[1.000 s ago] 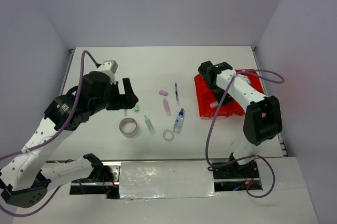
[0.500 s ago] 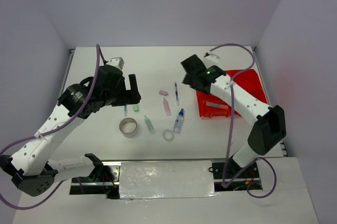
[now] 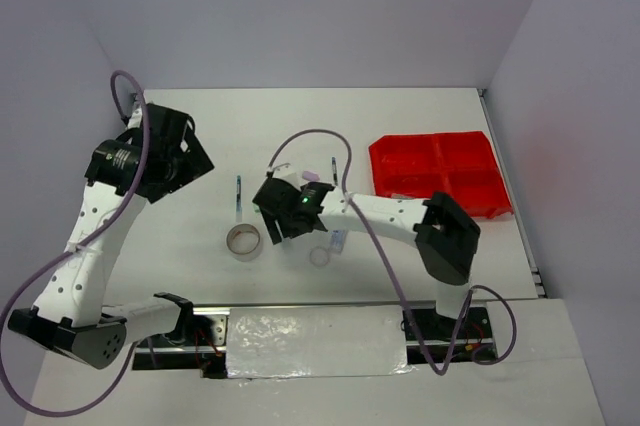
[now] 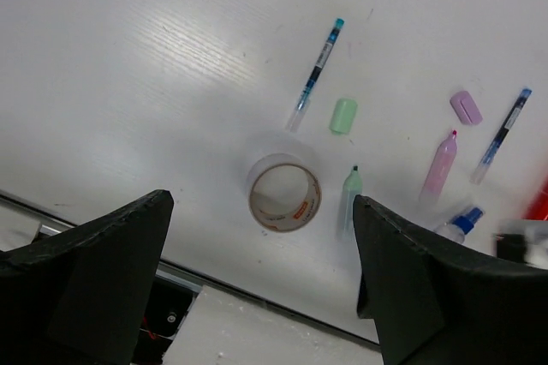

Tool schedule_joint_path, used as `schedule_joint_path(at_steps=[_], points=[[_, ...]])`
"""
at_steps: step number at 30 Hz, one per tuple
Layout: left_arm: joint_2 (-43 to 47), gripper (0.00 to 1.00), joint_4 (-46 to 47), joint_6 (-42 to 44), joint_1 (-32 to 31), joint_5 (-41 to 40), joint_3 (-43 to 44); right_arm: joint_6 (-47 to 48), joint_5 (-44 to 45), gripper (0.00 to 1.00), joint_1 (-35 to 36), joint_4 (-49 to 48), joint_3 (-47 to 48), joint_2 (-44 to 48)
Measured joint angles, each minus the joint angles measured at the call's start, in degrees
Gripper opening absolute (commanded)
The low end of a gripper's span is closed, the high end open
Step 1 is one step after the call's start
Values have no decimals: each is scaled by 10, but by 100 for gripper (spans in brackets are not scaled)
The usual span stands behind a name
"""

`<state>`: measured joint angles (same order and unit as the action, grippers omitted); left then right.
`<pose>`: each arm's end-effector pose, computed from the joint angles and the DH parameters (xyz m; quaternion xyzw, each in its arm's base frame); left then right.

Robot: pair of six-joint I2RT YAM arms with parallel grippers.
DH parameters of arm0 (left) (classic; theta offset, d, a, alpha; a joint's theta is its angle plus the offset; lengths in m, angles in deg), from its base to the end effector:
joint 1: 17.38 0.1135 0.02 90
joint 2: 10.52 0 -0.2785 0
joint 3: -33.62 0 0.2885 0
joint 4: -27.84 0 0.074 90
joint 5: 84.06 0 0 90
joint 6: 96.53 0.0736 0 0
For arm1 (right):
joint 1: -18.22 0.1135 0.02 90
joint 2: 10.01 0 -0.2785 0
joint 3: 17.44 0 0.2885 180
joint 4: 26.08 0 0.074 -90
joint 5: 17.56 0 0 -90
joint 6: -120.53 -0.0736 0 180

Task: Sort the stationery into containers
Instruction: Pick up the pen from the center of the board.

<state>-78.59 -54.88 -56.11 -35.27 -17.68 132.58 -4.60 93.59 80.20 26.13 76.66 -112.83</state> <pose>0.2479 -0.0490 0.4088 -0.3169 0.8716 -0.0169 0.3736 0.2284 0.3727 0.2166 -0.1761 0.9362 0.0673 0.2965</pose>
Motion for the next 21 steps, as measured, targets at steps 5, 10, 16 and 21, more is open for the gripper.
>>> schedule_joint_path(at_steps=[5,10,16,21], points=[[19,99,7,17,42,26,-14,42,-41,75,12,-22,0,-70],[40,99,13,33,46,61,-50,68,-72,63,10,-42,19,-111],[52,99,17,52,46,77,-51,71,-92,48,2,-62,20,-138],[61,99,17,63,46,79,-51,64,-95,18,-5,-69,23,-152]])
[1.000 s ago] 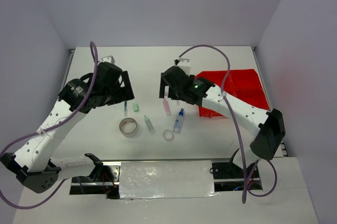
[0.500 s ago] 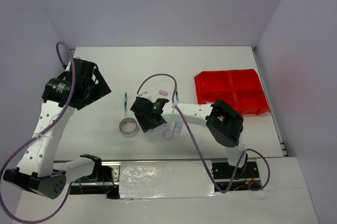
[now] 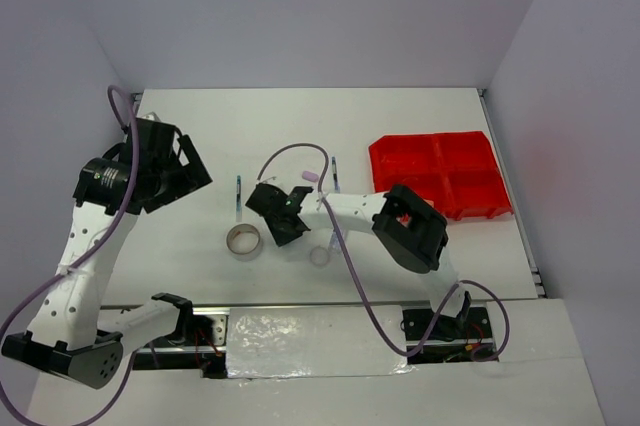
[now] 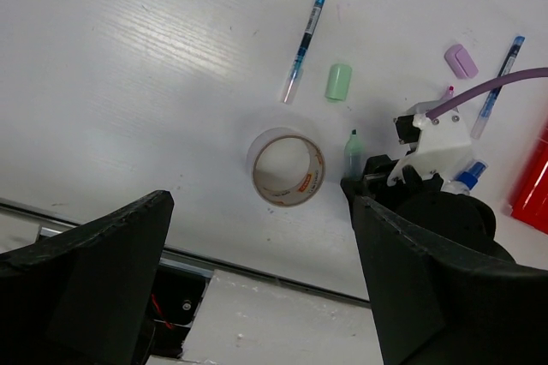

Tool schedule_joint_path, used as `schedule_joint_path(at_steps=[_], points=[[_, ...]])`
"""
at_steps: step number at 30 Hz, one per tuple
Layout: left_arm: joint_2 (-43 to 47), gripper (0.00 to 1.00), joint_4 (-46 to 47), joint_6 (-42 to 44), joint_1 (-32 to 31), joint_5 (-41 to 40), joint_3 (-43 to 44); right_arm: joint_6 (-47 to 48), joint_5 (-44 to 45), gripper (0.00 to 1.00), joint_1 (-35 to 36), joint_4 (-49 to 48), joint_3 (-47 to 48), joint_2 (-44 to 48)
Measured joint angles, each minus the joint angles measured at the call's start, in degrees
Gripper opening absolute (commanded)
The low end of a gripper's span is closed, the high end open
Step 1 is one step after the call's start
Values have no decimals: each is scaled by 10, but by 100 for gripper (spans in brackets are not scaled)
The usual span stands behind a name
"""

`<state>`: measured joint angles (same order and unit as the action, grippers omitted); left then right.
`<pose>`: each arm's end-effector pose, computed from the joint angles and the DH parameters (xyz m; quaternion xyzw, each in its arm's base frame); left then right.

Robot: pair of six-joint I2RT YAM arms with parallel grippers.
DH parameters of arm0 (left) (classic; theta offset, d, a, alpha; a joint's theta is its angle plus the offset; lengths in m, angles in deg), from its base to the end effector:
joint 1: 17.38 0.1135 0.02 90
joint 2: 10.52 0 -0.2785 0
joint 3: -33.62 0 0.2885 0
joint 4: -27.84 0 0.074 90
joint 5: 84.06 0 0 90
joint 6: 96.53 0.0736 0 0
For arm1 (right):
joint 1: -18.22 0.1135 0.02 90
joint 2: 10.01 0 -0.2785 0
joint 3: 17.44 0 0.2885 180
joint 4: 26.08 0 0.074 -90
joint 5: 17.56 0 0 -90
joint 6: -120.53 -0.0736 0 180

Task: Sort the stationery into containers
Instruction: Pick up the pen from the center of the board.

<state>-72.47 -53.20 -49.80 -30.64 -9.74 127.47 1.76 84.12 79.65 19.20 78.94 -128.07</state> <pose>0.2272 -0.0331 0.4022 -0.2863 0.8844 -0.0512 0.3651 0.2409 0.4111 0.1183 -0.2546 0.9412 0.0704 0.2109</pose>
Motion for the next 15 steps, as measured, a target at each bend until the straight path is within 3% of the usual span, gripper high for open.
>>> schedule_joint_path(at_steps=[3,4,5,10,15], points=[[1,99,0,4,0,1,0,-4,-2,18,-2,-9,-6,2],[2,99,0,8,0,1,0,-5,-2,4,-2,-14,-10,5],[3,99,2,10,0,2,-1,-5,-2,1,-2,-17,-14,7],[2,99,14,15,0,28,-23,-7,-6,0,-4,-14,-27,36],[-56,97,52,13,-2,60,-47,-10,5,0,-13,54,5,173]])
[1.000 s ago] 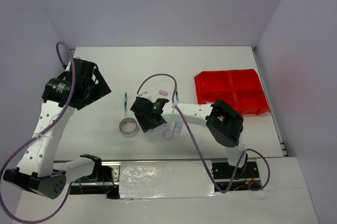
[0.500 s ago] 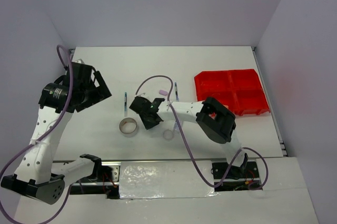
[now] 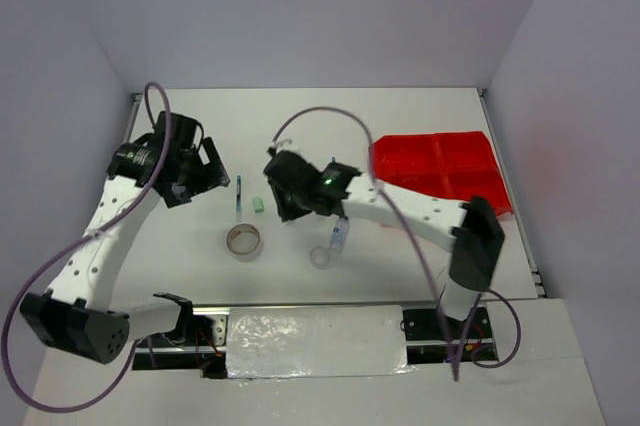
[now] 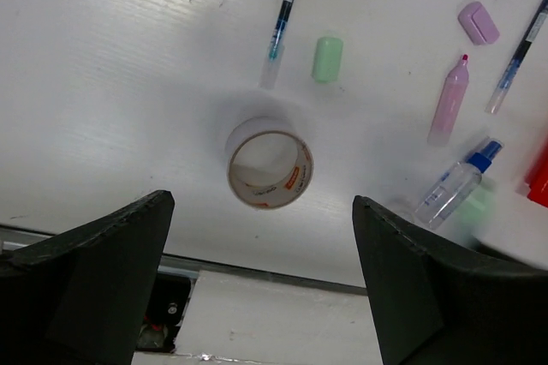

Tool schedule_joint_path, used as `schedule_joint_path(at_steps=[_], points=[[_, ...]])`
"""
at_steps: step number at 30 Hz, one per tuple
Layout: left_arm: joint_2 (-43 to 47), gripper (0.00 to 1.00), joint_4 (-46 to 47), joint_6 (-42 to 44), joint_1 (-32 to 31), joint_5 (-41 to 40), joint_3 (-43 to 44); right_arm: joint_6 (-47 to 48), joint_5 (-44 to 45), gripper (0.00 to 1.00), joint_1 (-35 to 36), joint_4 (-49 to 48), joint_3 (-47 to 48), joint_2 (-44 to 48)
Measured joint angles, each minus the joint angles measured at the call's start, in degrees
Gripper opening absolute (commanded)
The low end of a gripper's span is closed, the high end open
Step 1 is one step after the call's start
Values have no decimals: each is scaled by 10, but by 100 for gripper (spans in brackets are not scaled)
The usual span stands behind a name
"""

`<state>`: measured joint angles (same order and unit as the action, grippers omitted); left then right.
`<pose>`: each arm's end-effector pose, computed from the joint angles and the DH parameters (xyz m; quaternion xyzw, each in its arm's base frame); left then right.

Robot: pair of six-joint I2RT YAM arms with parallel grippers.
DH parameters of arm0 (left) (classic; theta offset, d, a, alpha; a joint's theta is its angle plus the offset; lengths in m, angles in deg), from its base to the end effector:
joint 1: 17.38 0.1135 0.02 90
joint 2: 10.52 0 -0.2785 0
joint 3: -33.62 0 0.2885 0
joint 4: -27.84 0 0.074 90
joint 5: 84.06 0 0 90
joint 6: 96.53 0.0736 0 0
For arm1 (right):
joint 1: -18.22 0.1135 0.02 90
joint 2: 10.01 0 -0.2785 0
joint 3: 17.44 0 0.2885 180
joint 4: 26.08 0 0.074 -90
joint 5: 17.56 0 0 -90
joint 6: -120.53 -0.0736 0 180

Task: Sort the stationery into containers
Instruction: Pick up the pen from the center of the board, then close the pen cap on the pen.

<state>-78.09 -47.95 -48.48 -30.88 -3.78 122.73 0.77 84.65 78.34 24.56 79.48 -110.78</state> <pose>0.2632 -0.0504 0.3579 -0.2582 0.9128 -0.0709 0.3082 0.2350 0.3778 0.2489 -0.2167 0.9224 0.1425 0.2862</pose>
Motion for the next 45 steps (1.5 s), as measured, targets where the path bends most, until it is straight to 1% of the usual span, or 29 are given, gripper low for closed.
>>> schedule_joint_path(at_steps=[2,4,5,6,7,8,10,12,13,17,18,20,22,29,38,41,42,45], points=[[-35,90,21,-3,-6,2,-5,0,9,0,-9,19,33,68],[-74,87,43,-5,-20,1,-5,0,18,0,-20,33,61,142],[-97,83,50,-6,-31,-1,-1,0,24,0,-25,37,64,179],[-121,83,57,-8,-43,-3,4,0,26,0,-29,46,64,209],[-143,83,63,-10,-55,-7,10,0,29,0,-31,57,60,239],[-167,81,70,-15,-66,-9,15,0,31,0,-32,65,52,267],[-209,79,84,-20,-86,-15,23,-2,31,0,-31,88,31,309],[-240,76,96,-21,-99,-16,23,-5,30,0,-31,112,5,341],[-250,72,103,-21,-102,-17,23,-7,31,0,-31,122,-9,351],[-298,65,123,-25,-108,-17,23,-13,30,0,-31,154,-59,374],[-308,65,128,-26,-108,-16,23,-15,29,0,-31,162,-68,377],[-327,65,139,-29,-108,-14,23,-15,24,0,-31,168,-79,383],[-345,60,146,-31,-108,-15,25,-15,20,0,-31,168,-84,389],[-393,60,169,-30,-108,-16,25,-12,6,0,-31,167,-85,403],[-424,59,182,-28,-106,-19,25,-3,-7,0,-31,167,-84,389],[-427,54,187,-21,-103,-19,25,-2,-9,0,-31,166,-83,381],[-427,51,189,-18,-101,-19,25,-1,-10,0,-31,166,-83,378],[-427,50,200,-16,-96,-19,21,3,-11,0,-31,165,-79,371]])
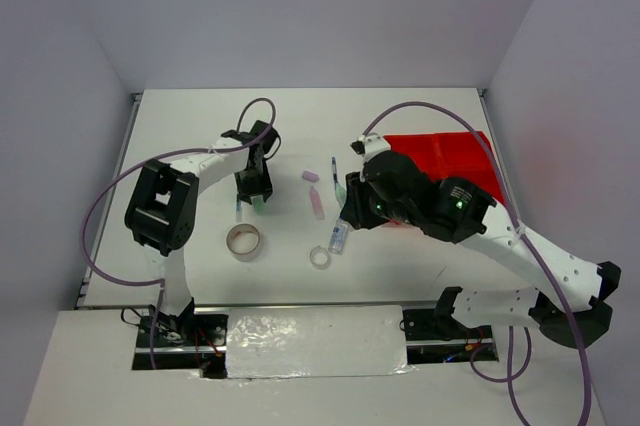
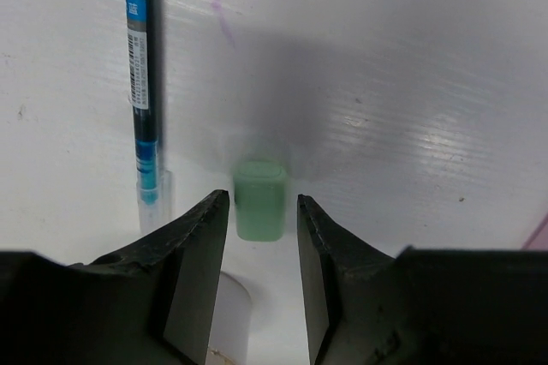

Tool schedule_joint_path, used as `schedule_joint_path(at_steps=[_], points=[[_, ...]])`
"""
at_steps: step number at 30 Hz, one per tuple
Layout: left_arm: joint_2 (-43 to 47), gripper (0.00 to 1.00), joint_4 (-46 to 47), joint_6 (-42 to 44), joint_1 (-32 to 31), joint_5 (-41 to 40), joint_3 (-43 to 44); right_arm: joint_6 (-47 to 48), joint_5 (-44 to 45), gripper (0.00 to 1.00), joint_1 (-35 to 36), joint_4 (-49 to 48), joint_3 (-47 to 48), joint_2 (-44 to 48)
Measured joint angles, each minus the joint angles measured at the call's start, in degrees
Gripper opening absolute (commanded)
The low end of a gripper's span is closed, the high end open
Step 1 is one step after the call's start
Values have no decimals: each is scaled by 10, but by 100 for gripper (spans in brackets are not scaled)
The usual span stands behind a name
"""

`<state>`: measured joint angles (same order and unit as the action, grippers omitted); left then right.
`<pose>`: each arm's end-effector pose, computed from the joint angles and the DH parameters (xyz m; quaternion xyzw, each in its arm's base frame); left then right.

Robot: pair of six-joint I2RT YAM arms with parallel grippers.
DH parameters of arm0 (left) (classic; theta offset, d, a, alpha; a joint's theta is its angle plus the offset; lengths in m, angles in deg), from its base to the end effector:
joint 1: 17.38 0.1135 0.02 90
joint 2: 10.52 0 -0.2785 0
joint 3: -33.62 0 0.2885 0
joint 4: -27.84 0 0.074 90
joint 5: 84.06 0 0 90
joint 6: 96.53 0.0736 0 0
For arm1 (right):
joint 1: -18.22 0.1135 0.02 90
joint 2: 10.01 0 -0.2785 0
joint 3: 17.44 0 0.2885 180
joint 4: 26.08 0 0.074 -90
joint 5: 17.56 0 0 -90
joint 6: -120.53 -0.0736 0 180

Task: Sort the stationery into containers
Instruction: Close the pen cap on the pen.

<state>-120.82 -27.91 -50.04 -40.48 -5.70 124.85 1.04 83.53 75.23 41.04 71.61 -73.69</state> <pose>0.3991 -0.1541 0.1395 -0.1879 0.9682 0.0119 0.1650 0.1569 0.2156 0.3894 -0.1777 0.8917 0.2145 0.3567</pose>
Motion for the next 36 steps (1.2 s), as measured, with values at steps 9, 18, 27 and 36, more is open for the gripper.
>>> schedule_joint_path(at_steps=[9,18,27,36], points=[[-5,41,27,0,4,10,-29,11,-4,0,0,-2,29,-29],[-4,1,37,3,4,19,-32,17,-19,0,0,-12,33,-36],[143,0,132,-21,4,144,-34,3,-121,0,-7,-135,-18,21],[405,8,577,-142,-21,310,7,-74,-210,0,-8,-330,-50,95]])
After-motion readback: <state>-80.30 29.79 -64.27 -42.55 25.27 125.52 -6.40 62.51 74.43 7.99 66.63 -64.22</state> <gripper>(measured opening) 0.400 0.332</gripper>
